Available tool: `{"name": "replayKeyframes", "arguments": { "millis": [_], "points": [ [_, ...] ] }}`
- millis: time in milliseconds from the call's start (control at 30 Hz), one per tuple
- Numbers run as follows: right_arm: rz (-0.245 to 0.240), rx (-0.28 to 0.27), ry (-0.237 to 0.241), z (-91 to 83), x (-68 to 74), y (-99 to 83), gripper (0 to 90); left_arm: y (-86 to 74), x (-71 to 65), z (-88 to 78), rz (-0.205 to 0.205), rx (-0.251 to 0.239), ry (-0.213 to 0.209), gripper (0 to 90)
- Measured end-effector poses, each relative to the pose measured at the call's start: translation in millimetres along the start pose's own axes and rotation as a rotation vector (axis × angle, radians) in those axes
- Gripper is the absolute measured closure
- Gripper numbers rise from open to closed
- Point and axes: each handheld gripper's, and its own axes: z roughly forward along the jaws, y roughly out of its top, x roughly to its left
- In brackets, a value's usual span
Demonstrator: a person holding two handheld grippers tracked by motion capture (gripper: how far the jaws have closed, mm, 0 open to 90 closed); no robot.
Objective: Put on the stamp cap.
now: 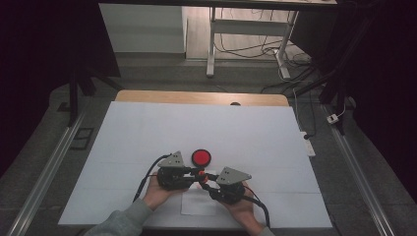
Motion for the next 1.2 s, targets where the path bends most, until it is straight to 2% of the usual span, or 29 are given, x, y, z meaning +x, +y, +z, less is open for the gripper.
{"name": "replayKeyframes", "arguments": {
  "millis": [400, 600, 767, 800, 1067, 1200],
  "points": [
    [0.009, -0.002, 0.004, -2.5, -2.2, -1.4, 55.1, 2.7, 3.6, -8.6, -0.023, -0.041, -0.012, 71.9],
    [0.035, -0.002, -0.019, -10.4, -9.7, -4.3, 53.1, 5.0, 5.0, -12.6, -0.022, -0.042, -0.006, 71.8],
    [0.027, 0.025, -0.048, -18.5, -15.8, -7.8, 51.6, 6.5, 5.7, -15.2, -0.018, -0.036, -0.004, 71.8],
    [0.017, 0.034, -0.059, -20.7, -17.5, -8.9, 51.4, 6.6, 5.8, -15.7, -0.016, -0.035, -0.002, 71.8],
    [0.038, 0.067, -0.111, -48.4, -34.7, -22.2, 50.8, 6.9, 7.1, -18.1, -0.019, -0.031, 0.0, 71.8],
    [0.083, 0.066, -0.148, -67.2, -46.4, -31.8, 50.5, 7.3, 7.4, -19.3, -0.018, -0.027, 0.001, 71.8]
  ]
}}
